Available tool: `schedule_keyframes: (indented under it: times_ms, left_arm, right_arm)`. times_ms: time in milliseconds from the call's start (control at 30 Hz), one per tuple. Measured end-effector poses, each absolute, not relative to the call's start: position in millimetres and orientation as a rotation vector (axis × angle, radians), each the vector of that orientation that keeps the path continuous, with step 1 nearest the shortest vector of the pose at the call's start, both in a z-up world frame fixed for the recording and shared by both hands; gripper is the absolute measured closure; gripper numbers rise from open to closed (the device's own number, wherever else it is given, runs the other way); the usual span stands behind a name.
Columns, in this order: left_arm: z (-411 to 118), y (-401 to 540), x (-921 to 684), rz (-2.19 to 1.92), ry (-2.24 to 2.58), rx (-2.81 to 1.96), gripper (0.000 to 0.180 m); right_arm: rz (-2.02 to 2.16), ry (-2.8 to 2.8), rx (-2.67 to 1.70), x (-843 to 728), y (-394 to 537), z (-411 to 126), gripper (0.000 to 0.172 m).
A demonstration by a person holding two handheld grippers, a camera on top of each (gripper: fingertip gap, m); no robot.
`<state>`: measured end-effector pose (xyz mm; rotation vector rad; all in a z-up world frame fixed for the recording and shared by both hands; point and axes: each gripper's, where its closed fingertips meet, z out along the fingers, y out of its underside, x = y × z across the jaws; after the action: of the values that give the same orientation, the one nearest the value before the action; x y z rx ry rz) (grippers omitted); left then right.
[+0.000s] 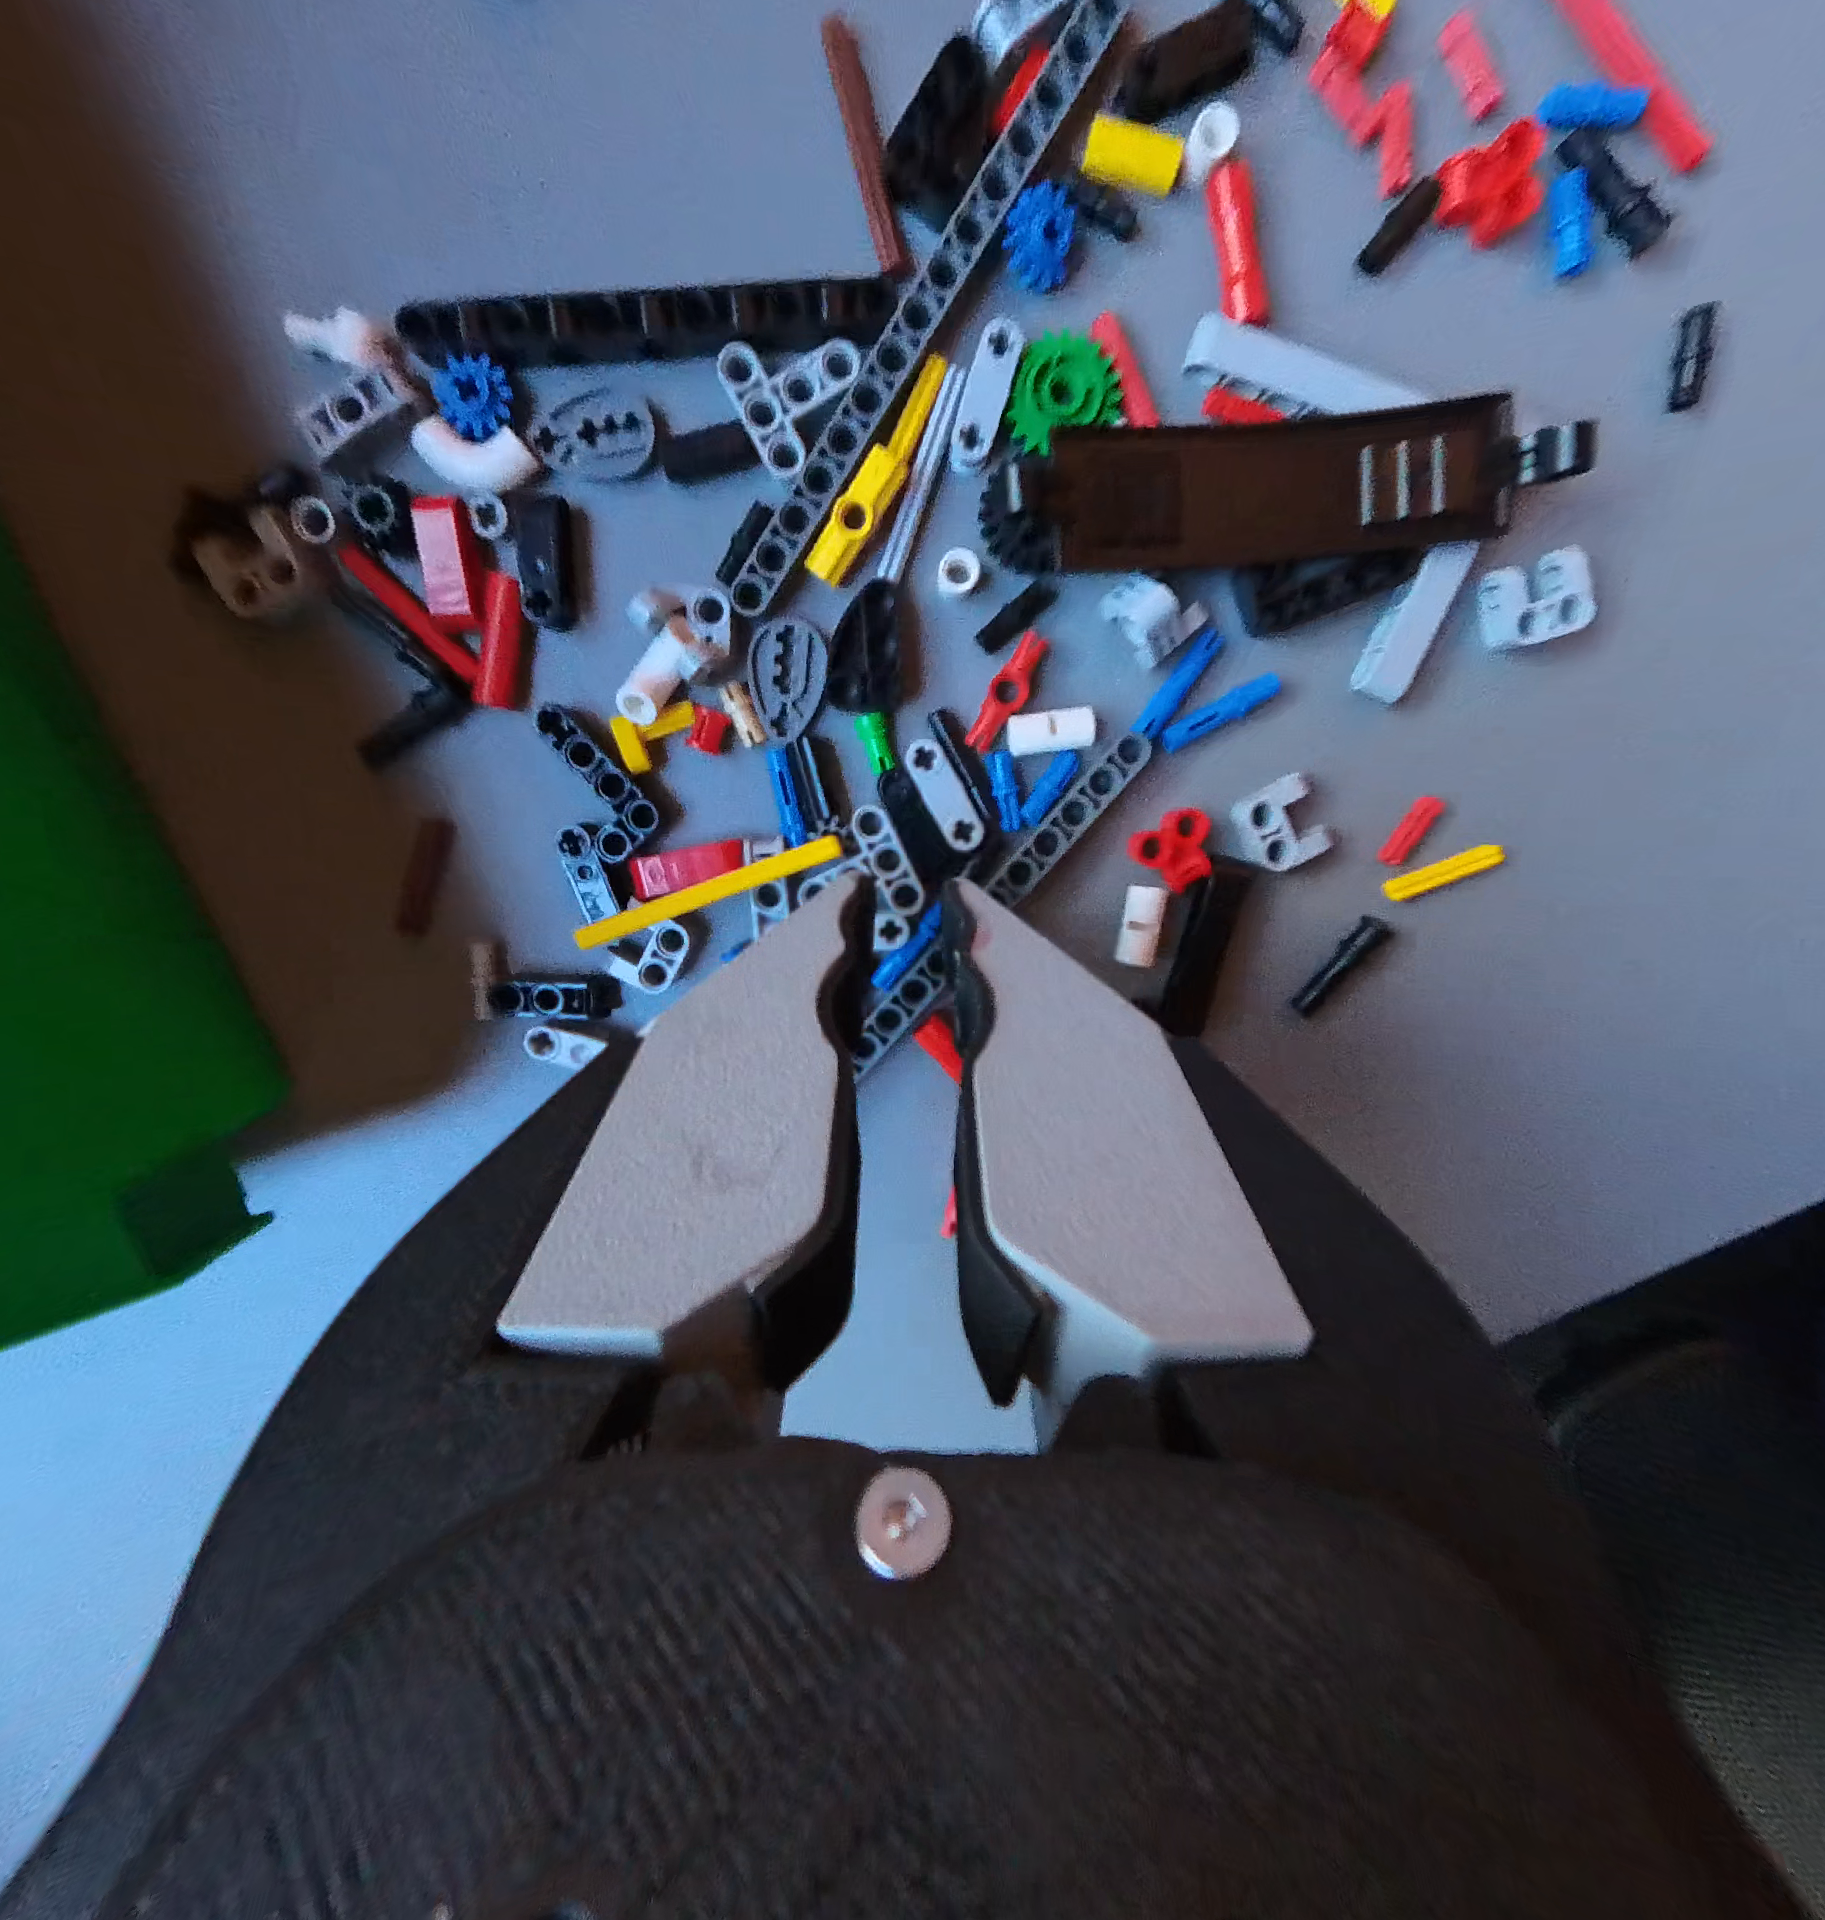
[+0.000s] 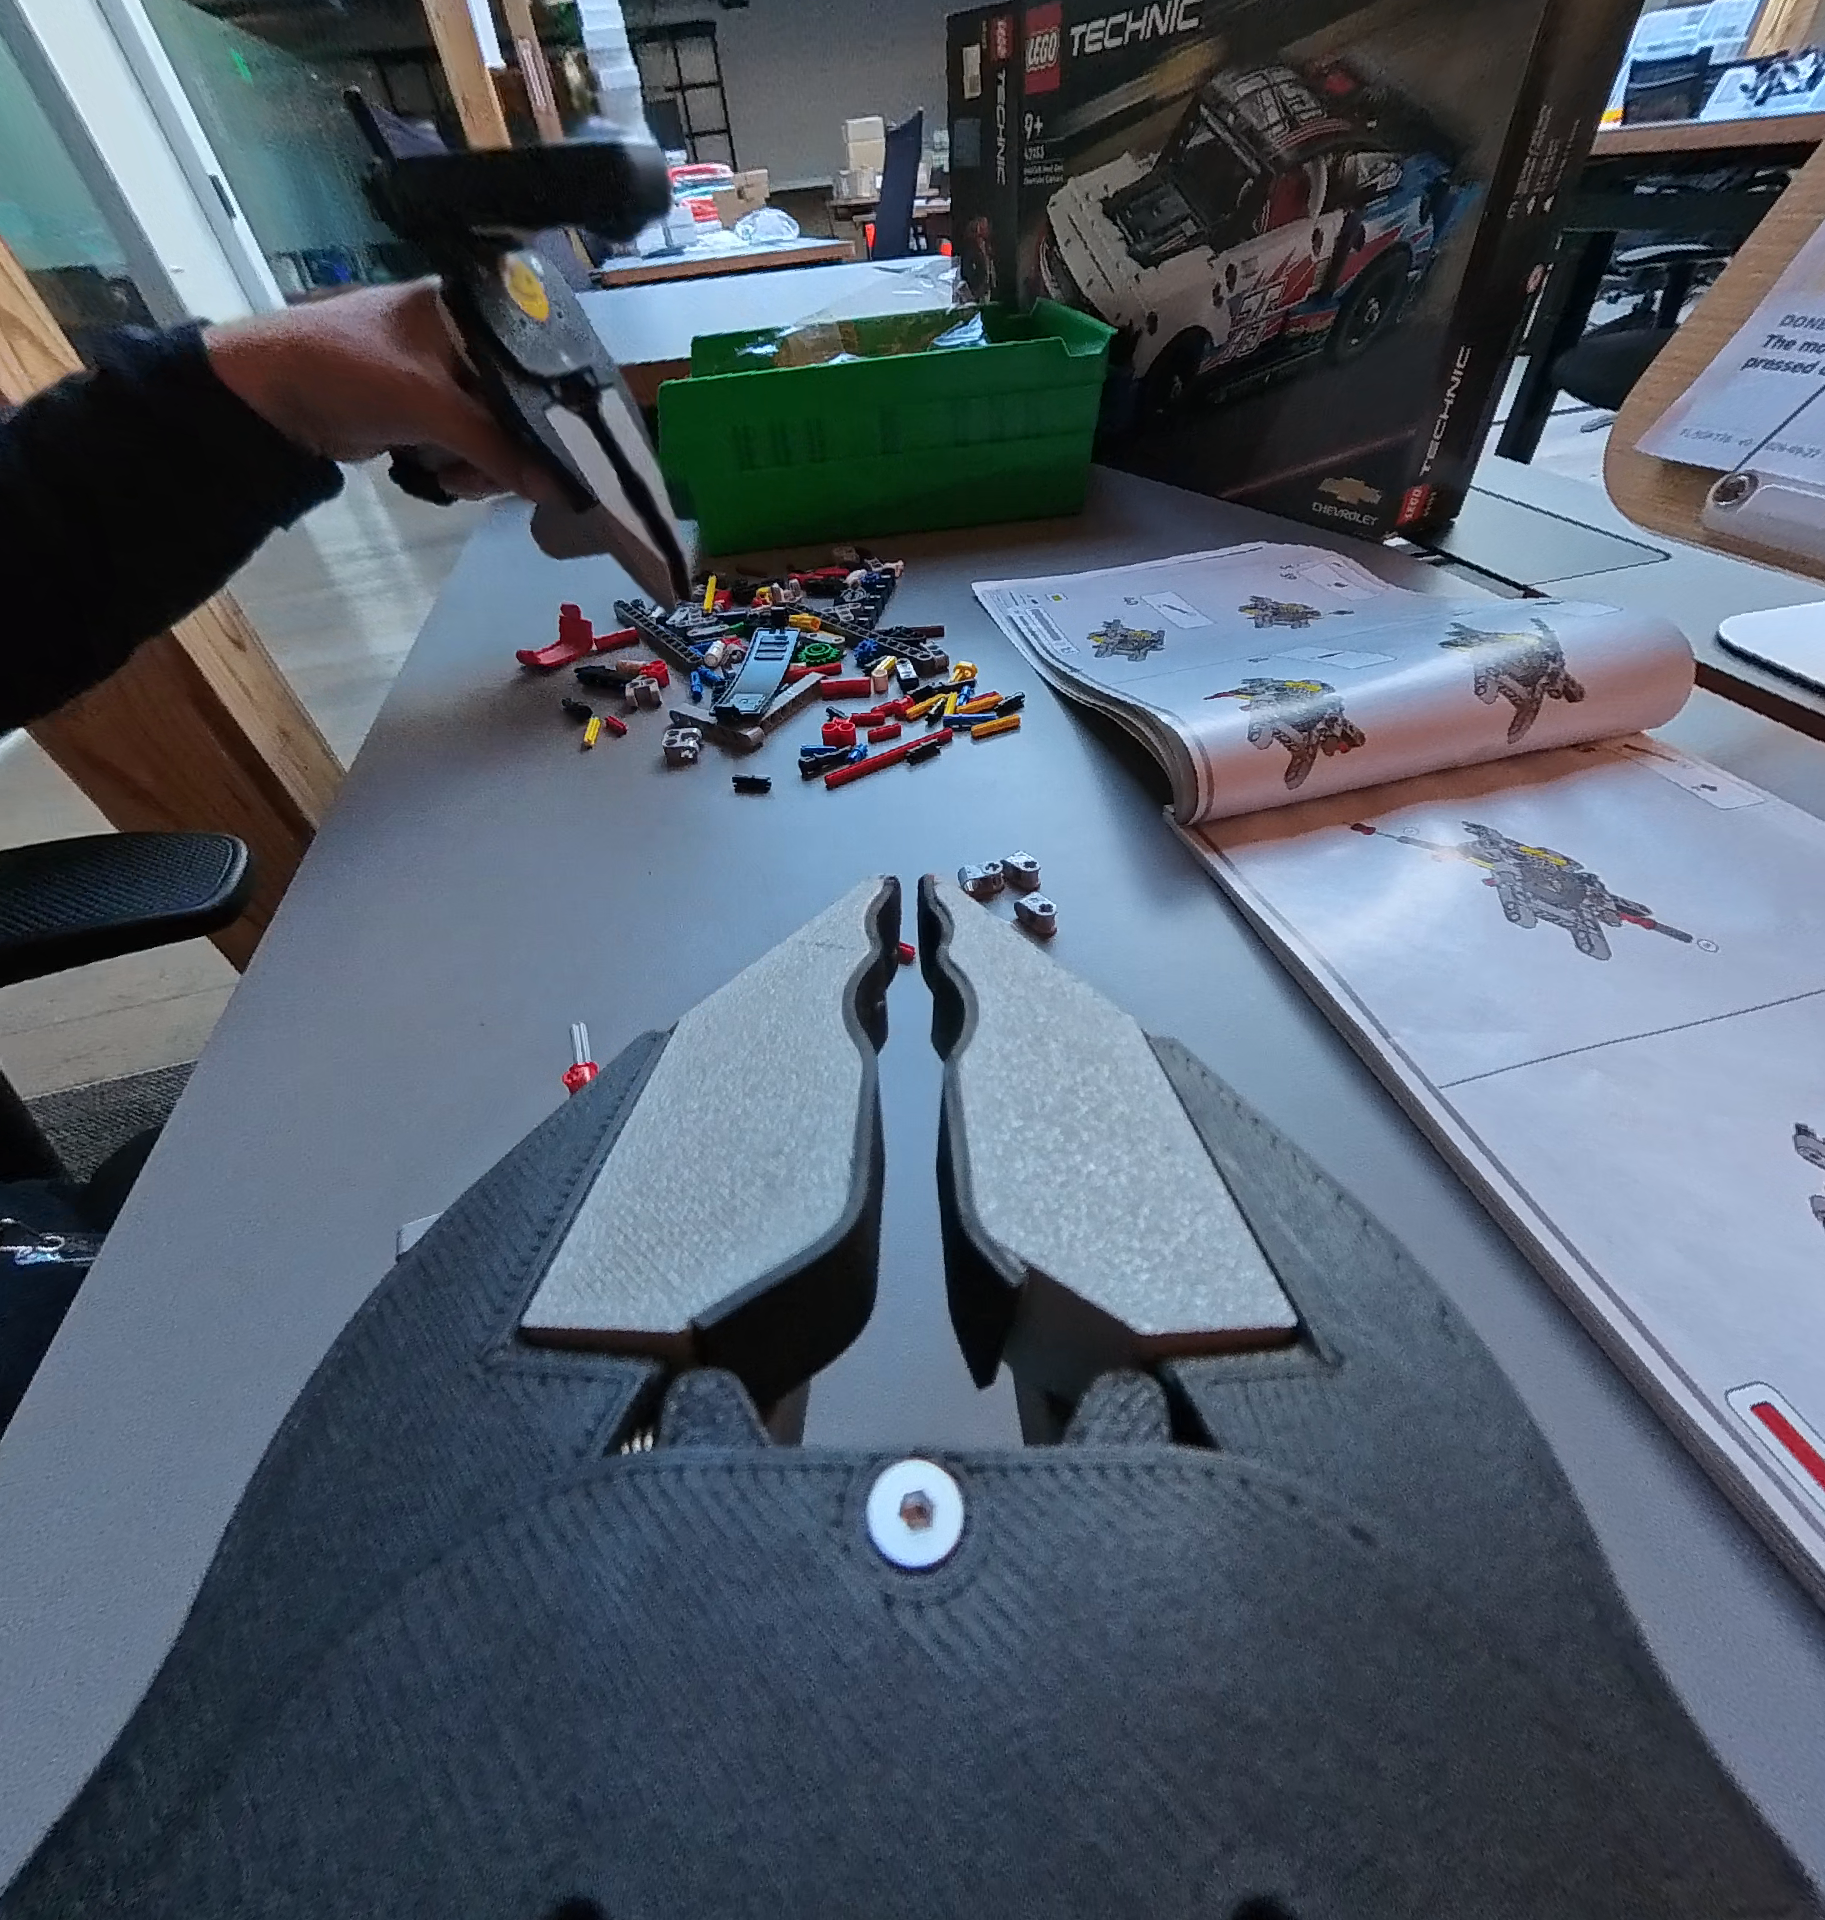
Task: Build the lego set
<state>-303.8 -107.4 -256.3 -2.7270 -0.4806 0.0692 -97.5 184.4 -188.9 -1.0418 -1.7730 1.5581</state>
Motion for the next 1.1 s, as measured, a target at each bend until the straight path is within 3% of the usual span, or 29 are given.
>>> schedule_keyframes:
  times_ms: [567, 1100]
  left_arm:
    - [-263, -106, -324, 0.172, -0.494, -2.800, 0.178]
    - [-271, -91, -314, -0.006, -0.531, -2.785, 0.175]
  right_arm:
    - [1.559, -1.763, -1.049, -96, 186, -188, 0.172]
    - [1.561, -1.757, -1.063, -95, 188, -188, 0.172]
